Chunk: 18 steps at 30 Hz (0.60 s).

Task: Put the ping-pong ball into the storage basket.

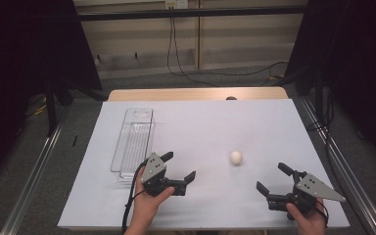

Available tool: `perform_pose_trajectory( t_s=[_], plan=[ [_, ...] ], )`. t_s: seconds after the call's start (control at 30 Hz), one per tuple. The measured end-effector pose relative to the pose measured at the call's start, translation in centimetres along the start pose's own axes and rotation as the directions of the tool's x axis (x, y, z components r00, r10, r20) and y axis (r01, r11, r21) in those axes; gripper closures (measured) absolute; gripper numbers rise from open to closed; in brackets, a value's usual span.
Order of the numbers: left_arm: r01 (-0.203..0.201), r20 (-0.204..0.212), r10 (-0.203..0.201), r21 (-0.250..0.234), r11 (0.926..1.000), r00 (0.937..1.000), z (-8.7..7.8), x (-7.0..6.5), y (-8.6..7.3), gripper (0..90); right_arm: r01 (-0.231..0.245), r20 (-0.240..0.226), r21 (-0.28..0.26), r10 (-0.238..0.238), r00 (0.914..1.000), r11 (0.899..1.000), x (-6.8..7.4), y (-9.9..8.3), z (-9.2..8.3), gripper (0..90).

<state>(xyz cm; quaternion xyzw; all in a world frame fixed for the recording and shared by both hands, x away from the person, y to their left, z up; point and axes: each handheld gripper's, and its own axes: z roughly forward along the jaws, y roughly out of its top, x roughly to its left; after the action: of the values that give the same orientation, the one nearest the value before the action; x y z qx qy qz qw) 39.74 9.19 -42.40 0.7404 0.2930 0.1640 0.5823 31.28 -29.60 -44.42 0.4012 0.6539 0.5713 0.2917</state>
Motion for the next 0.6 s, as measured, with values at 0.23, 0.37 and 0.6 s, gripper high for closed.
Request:
perform_pose_trajectory(
  t_s=[0.23, 0.37, 0.6],
  plan=[
    [-0.004, 0.007, 0.004, 0.021, 0.9998, 1.0000, 0.6, -0.1, 0.1, 1.7, -0.001, -0.002, 0.000, 0.001, 1.0000, 1.000, 0.0, 0.0, 0.0, 0.8],
    [0.003, 0.011, -0.003, 0.024, 0.9997, 0.9999, 1.0, -0.2, 0.2, 1.7, 0.003, 0.000, -0.001, -0.003, 1.0000, 1.000, -0.1, 0.0, 0.0, 0.8],
    [0.003, 0.011, -0.004, 0.034, 0.9994, 0.9999, 1.5, -0.3, 0.2, 1.7, 0.004, -0.005, 0.000, -0.004, 1.0000, 1.000, 0.0, 0.0, 0.0, 0.8]
  ],
)
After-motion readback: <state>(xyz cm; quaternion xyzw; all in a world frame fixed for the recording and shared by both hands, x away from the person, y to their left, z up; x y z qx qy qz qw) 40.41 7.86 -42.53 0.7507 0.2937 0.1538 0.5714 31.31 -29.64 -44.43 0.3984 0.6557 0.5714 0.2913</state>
